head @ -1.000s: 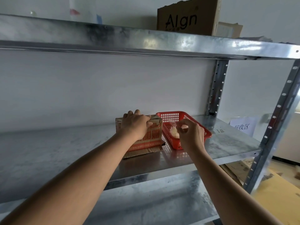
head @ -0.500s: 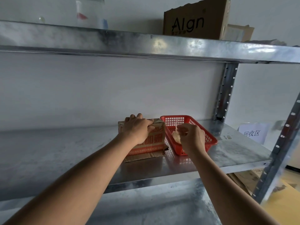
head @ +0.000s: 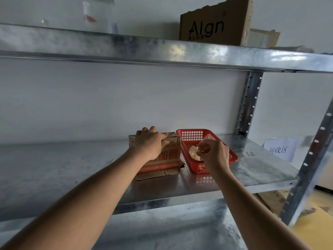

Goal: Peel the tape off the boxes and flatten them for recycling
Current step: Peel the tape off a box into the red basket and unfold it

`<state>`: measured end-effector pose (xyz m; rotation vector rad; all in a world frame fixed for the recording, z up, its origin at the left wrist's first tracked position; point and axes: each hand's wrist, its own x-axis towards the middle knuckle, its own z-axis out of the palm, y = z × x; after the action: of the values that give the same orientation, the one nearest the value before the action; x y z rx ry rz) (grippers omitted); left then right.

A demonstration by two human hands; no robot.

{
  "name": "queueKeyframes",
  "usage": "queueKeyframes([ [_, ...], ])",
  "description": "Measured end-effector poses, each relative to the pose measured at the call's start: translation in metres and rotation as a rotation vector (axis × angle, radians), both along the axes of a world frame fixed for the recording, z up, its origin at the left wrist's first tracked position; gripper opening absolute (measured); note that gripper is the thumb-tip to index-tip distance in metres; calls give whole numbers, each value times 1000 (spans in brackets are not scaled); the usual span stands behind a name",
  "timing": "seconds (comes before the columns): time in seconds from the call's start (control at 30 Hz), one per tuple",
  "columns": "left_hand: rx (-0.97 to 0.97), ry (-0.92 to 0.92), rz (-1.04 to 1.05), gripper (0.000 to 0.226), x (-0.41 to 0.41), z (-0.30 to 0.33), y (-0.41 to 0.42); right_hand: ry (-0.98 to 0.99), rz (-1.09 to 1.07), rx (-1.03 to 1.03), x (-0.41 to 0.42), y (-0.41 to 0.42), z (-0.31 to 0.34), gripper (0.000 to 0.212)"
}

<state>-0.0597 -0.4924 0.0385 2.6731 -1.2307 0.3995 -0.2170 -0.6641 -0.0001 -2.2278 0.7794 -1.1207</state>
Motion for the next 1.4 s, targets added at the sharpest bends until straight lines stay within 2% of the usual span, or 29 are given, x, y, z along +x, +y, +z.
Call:
queueKeyframes([
  [0.17,-3,3,-7,46,1,0,0,53,-109,-40,1,1,3,30],
  [0.27,0,3,-9,46,1,0,1,107,-102,-82,2,0,1,12],
  [0.3,3,3,-10,46,2,1,1,107,-98,-97,3,1,1,12],
  [0.43,17,19,-17,45,6,3,-1,70,-101,-190,2,8,8,27],
  [0.7,36,66,-76,45,7,7,8,83,219,-344,18,20,14,32],
  [0.8,16,78,-98,45,5,6,15,83,328,-302,28,29,10,39],
  [0.97,-29,100,-148,41,4,8,28,35,351,-259,39,35,10,33],
  [1.17,-21,323,-203,39,23,19,51,28,488,43,39,41,9,56],
  [1.23,-76,409,-193,39,30,21,59,-9,538,125,39,45,5,57],
  [1.3,-200,526,-194,49,33,21,64,-49,578,174,39,50,-2,58],
  [1.37,-288,544,-212,55,32,18,67,-127,610,225,39,54,-11,56],
  [1.4,-311,527,-225,49,31,15,67,-167,620,253,40,56,-14,54],
])
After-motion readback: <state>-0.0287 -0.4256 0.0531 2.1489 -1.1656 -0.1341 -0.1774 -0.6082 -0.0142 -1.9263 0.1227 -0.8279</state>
